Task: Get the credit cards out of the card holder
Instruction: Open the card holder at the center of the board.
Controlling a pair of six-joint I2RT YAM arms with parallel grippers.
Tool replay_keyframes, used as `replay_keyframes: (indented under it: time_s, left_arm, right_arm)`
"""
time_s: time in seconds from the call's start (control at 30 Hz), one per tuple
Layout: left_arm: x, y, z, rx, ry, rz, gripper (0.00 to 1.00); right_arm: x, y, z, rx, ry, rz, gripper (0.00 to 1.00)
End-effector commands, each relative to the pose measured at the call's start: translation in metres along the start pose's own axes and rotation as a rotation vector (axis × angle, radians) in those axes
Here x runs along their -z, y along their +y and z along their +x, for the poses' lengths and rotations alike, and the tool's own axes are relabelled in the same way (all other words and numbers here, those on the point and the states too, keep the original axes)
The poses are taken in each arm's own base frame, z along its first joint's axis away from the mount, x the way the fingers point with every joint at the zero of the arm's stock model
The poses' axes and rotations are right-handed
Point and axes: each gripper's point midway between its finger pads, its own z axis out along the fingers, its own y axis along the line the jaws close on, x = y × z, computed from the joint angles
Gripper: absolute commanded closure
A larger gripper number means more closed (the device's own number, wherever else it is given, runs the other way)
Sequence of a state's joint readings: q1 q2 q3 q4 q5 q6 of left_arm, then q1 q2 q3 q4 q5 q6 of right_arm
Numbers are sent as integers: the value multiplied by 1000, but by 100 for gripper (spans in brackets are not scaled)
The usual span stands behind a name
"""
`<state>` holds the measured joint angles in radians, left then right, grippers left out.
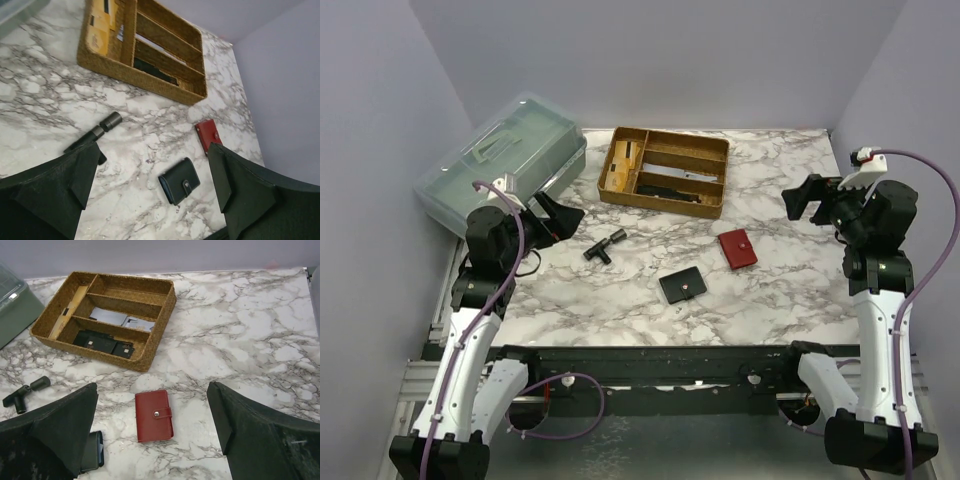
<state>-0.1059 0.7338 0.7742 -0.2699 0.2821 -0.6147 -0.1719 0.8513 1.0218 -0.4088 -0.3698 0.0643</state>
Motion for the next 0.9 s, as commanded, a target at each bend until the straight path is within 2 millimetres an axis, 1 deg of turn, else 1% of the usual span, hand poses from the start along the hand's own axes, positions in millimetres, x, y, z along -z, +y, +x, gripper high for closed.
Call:
replay_keyframes:
  time_s: [0.0,0.07,0.2,0.27,0.33,0.4,0.47,0.53,0.6,0.73,0.87]
  left_arm:
    - [1,-29,22,34,137,171,1]
    - [0,-36,37,44,192,200,1]
    - [0,-48,70,5,270,220,1]
    - [-2,-51,87,-10,314,222,1]
    - [-6,-53,104,-37,358,211,1]
    - [-9,-53,119,-70,387,187,1]
    - [-12,-51,133,-99,411,160,2]
    - [-15,-46,146,-115,436,130,4]
    - [-16,-40,158,-109,466,104,5]
    - [-18,-36,175,-55,494,103,5]
    - [-19,-37,186,27,494,125,2]
  right_arm:
    - [1,4,-5,-22,-13,-12,0]
    - [0,9,-4,-26,-7,-48,0]
    - [-7,15,2,-14,-1,-100,0]
    - [-12,19,10,2,18,-145,0]
    - [-15,27,20,34,28,-218,0]
    - [-15,43,33,99,33,-345,0]
    - [-11,63,49,175,31,-513,0]
    - [-2,82,67,246,34,-695,0]
    - [7,93,81,230,60,-806,0]
    - [16,99,103,238,73,-870,0]
    - [23,106,120,225,56,-941,0]
